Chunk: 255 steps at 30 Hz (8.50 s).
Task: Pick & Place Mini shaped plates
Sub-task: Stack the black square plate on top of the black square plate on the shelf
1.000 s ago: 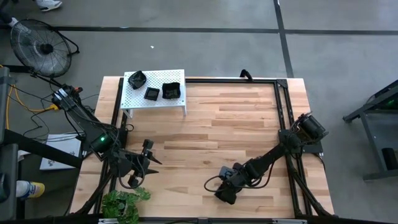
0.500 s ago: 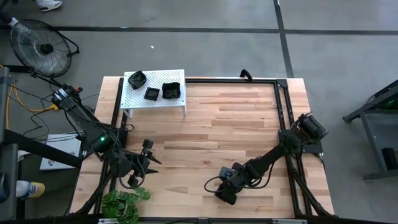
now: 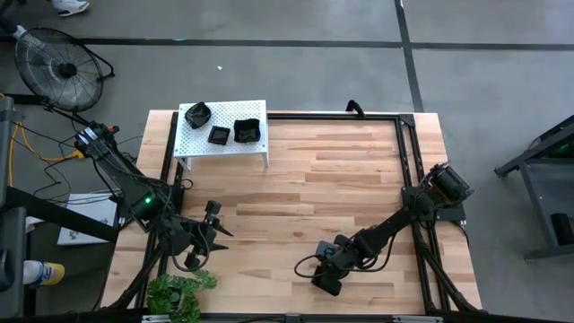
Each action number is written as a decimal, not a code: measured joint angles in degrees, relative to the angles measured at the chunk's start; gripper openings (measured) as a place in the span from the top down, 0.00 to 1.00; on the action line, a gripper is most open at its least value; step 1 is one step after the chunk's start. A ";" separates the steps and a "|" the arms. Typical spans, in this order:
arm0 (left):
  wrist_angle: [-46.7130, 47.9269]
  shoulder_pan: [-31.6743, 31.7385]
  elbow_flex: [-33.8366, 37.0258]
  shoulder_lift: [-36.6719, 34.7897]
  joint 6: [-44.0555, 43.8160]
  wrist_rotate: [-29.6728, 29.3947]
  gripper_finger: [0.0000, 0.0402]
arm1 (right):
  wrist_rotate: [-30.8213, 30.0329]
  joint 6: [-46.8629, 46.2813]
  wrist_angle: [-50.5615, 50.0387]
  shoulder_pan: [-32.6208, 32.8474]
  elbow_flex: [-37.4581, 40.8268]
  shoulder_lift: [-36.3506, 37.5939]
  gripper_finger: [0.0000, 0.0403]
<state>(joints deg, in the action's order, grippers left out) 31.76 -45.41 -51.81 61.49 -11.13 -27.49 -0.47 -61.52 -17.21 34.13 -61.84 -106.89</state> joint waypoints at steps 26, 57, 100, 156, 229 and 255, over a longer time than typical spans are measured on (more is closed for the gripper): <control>-10.02 1.27 -0.02 0.00 1.62 -39.55 0.61 | -39.45 27.93 11.88 -11.89 0.02 20.11 1.00; -37.78 26.63 0.00 6.09 -4.34 -23.57 0.61 | -31.47 71.30 41.70 -25.62 0.00 20.33 1.00; -41.12 27.43 0.00 7.69 -4.16 -27.56 0.83 | -32.37 75.12 41.93 -27.43 0.00 20.26 1.00; -44.05 32.29 0.02 7.74 -5.85 -26.58 0.83 | -29.06 79.95 45.40 -30.89 0.00 19.78 1.00; -44.01 32.30 0.02 8.70 -3.92 -30.62 1.00 | -25.34 79.55 44.32 -32.57 -0.01 19.89 0.96; -40.62 34.86 0.02 3.93 -4.07 -29.34 1.00 | -30.94 72.39 32.96 -31.82 0.00 28.58 0.53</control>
<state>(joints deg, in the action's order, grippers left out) -8.87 -10.54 -51.79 65.42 -15.19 -56.83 -31.42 10.87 15.75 2.31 -61.84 -78.31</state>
